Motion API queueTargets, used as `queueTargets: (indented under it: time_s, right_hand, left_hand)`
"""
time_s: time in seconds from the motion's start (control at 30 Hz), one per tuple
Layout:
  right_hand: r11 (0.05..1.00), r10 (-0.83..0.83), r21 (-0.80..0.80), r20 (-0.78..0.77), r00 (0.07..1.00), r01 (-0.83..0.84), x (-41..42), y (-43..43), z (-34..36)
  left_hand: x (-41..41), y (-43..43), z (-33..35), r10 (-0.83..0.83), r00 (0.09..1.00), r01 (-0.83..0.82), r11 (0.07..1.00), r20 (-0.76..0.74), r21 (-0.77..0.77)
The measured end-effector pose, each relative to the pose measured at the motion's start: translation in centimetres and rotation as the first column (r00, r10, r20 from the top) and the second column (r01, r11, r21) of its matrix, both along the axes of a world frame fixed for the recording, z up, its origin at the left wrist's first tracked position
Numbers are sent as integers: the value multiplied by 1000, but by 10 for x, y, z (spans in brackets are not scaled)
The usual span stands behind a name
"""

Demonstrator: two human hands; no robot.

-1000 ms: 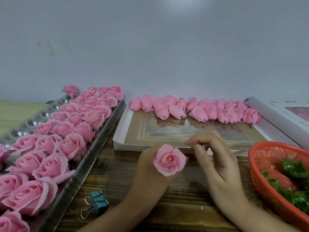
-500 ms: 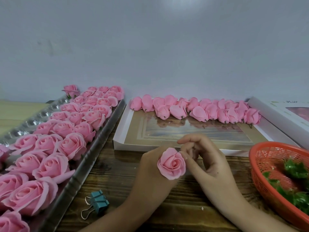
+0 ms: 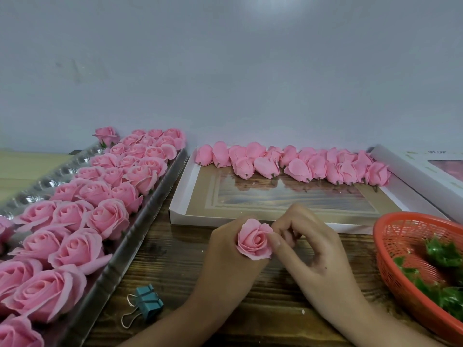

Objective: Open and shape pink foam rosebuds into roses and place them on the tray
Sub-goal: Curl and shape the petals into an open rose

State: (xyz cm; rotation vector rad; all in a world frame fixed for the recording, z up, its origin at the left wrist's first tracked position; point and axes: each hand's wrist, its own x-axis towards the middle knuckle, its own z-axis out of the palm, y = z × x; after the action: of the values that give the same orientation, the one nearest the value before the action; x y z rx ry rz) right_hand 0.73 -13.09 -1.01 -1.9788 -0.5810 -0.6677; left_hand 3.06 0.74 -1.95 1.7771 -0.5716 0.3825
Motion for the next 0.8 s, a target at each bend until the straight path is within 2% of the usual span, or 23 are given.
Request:
queueTargets:
  time_s: [0.27, 0.53, 0.67, 0.8]
  right_hand:
    - [999, 35, 35, -73, 997, -32, 2, 0, -2]
    - [999, -32, 20, -87, 996, 34, 2, 1, -1]
    - [996, -80, -32, -44, 996, 78, 1, 0, -1]
    - [997, -73, 21, 60, 996, 72, -3, 0, 4]
  left_hand:
    - [-2, 0, 2, 9, 1000, -10, 1000, 14, 25]
    - [-3, 0, 5, -20, 1000, 20, 999, -5, -25]
    - [-2, 0, 4, 22, 1000, -22, 1000, -5, 12]
    - [-2, -1, 4, 31, 998, -31, 999, -55, 11]
